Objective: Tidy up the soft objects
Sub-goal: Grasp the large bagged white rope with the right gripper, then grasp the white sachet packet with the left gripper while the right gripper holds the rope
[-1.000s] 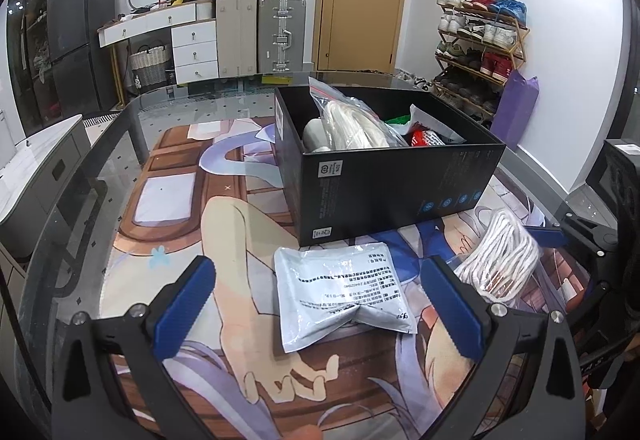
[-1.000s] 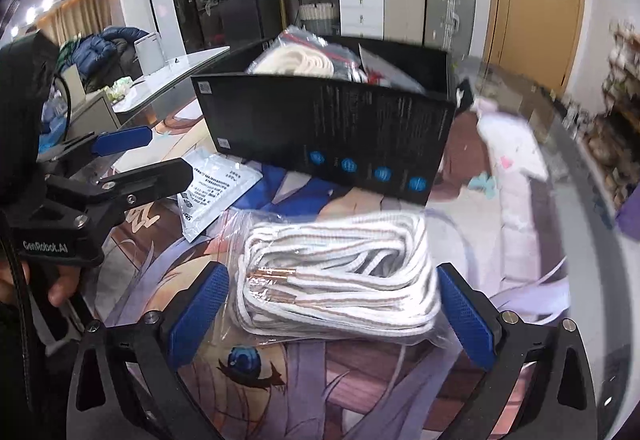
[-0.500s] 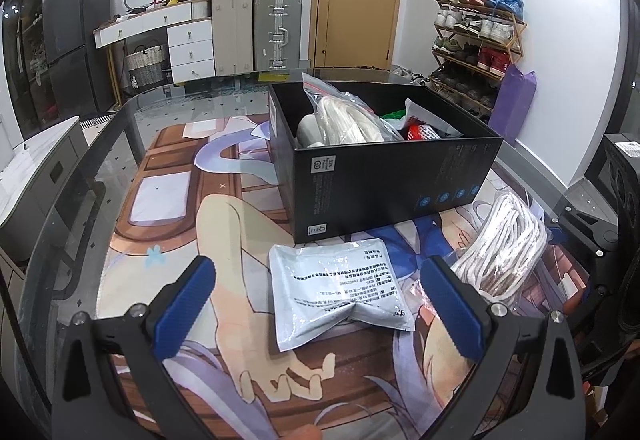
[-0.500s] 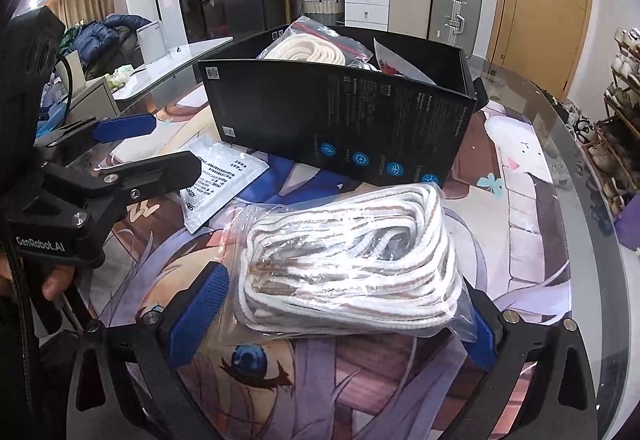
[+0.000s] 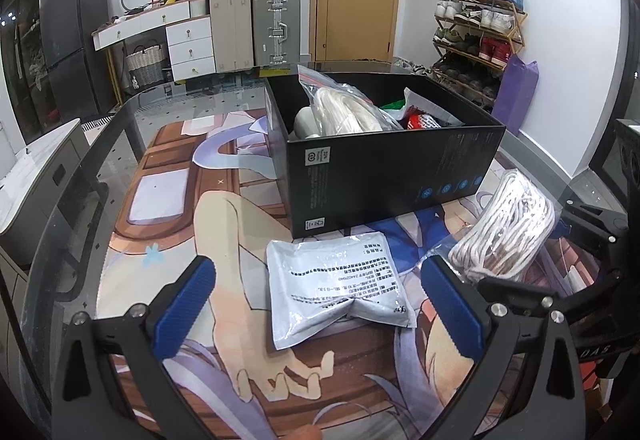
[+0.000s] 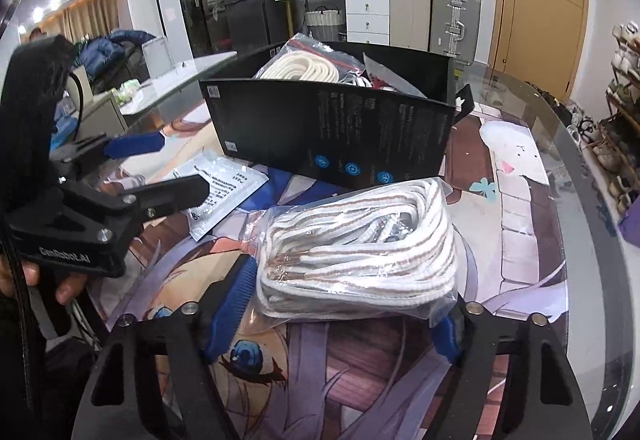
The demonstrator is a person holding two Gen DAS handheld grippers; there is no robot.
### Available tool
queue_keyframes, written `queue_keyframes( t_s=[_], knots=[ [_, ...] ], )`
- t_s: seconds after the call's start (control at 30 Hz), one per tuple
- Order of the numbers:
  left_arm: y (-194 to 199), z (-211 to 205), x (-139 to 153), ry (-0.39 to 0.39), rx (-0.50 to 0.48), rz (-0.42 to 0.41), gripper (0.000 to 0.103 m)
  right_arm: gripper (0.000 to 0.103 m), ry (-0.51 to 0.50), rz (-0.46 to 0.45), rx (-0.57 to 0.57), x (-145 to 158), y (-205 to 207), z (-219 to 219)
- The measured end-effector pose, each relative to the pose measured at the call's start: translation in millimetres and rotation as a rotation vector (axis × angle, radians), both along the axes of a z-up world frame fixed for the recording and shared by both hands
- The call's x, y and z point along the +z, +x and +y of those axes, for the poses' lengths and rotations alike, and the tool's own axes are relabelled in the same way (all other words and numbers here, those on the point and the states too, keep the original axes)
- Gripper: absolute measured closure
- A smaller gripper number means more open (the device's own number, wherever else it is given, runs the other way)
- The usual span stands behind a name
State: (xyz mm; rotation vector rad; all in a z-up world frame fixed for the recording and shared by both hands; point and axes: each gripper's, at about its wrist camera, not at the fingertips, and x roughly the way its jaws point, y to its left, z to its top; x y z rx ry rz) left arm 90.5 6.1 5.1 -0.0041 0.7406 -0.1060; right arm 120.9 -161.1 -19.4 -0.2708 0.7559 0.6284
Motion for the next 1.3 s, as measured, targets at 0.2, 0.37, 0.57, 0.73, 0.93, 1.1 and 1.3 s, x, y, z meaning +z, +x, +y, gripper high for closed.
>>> queue_keyframes(
  t_s=[0.2,0.37,0.57,0.73,0.93,1.1,1.3],
  knots=[
    [0,-4,0,0.009,-0.003,0.006,0.0,0.033,0.024,-0.01,-0.005,3,0,-7],
    [1,-5,0,0.01,-0.006,0.015,0.0,0.038,0.037,-0.03,-0.023,10,0,-13],
    [6,-16,-6,0.062,-0.03,0.069,0.0,0.039,0.045,-0.014,-0.033,10,2,-18],
    [14,-25,-12,0.12,-0.01,0.12,0.0,0.039,0.042,-0.012,-0.034,9,2,-17],
    [24,-17,-12,0.048,0.029,0.215,0.007,0.039,0.044,-0.009,-0.03,9,1,-18],
    [17,-26,-6,0.05,-0.022,0.204,0.035,0.038,0.054,-0.001,-0.035,8,2,-21],
    [4,-28,-4,0.038,-0.041,0.142,0.05,0.038,0.065,0.009,-0.037,9,3,-23]
  ],
)
